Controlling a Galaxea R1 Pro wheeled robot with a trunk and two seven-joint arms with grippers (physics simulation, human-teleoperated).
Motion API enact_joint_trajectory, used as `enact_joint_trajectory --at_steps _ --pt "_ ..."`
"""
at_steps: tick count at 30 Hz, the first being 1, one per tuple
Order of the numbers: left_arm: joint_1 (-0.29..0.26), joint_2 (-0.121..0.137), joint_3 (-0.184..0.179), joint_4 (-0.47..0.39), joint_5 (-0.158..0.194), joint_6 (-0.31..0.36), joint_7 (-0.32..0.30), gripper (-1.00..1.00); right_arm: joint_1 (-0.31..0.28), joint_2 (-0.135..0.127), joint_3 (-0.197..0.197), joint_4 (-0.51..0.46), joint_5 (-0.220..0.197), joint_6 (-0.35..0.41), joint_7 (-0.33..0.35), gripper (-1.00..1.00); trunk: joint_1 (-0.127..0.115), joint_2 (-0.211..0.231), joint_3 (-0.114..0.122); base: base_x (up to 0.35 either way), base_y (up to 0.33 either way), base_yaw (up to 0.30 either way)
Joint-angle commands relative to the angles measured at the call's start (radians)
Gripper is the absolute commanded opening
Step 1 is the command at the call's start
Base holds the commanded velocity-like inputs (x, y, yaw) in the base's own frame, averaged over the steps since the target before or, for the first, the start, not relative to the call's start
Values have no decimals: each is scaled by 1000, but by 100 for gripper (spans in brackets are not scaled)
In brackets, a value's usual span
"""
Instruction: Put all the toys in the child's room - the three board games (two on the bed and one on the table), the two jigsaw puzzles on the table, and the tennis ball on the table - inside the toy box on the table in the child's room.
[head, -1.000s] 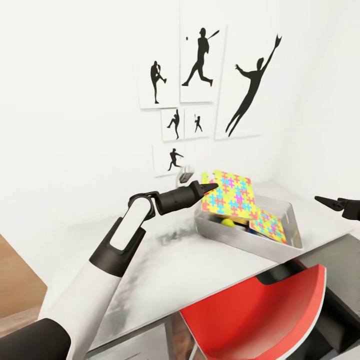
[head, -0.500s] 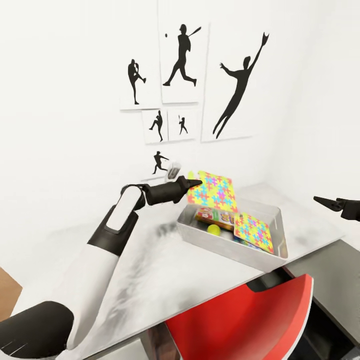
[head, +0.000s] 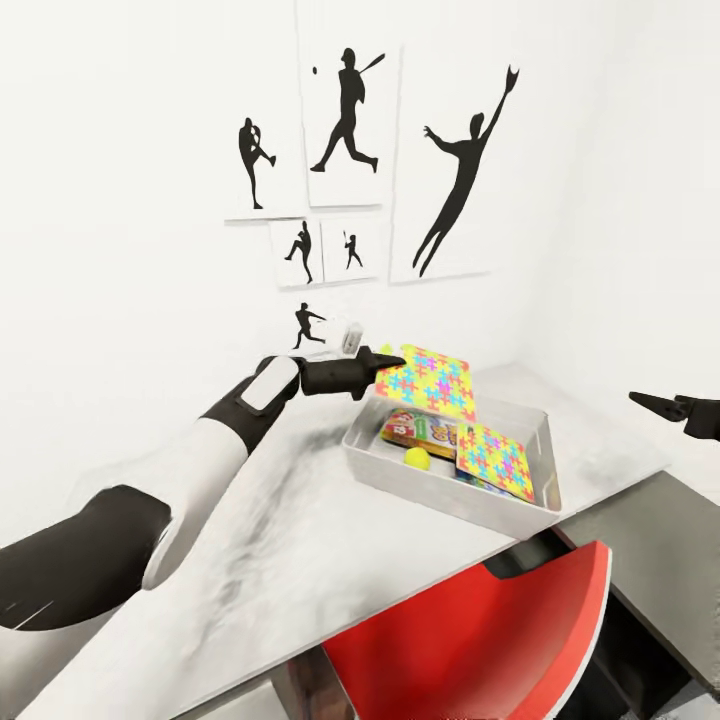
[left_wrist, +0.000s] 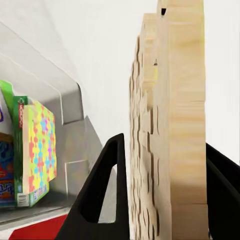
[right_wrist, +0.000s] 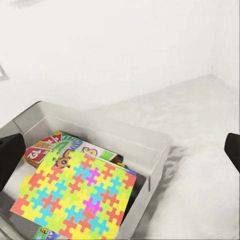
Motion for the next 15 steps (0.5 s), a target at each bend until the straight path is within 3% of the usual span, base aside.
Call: enact_joint_trajectory --at_steps 1,3,7,11,15 --pt "-11 1 -36 46 -18 -2 -86 -100 -1 0 -1 -1 9 6 10 100 0 -1 -1 0 0 -265" --pt "-19 3 -67 88 -32 -3 -173 -100 -1 0 -2 -1 9 6 10 100 0 -1 -1 0 0 -276" --pt "-27 21 -91 123 -43 1 -242 -100 -1 0 -2 -1 9 6 10 100 0 -1 -1 0 0 -288" --pt "-43 49 -97 168 -46 13 -232 -100 -1 0 -3 -1 9 6 11 100 0 -1 -1 0 0 -293" --pt "-99 51 -96 200 -44 63 -140 -100 -2 0 -3 -1 9 6 39 100 0 -1 -1 0 0 -295"
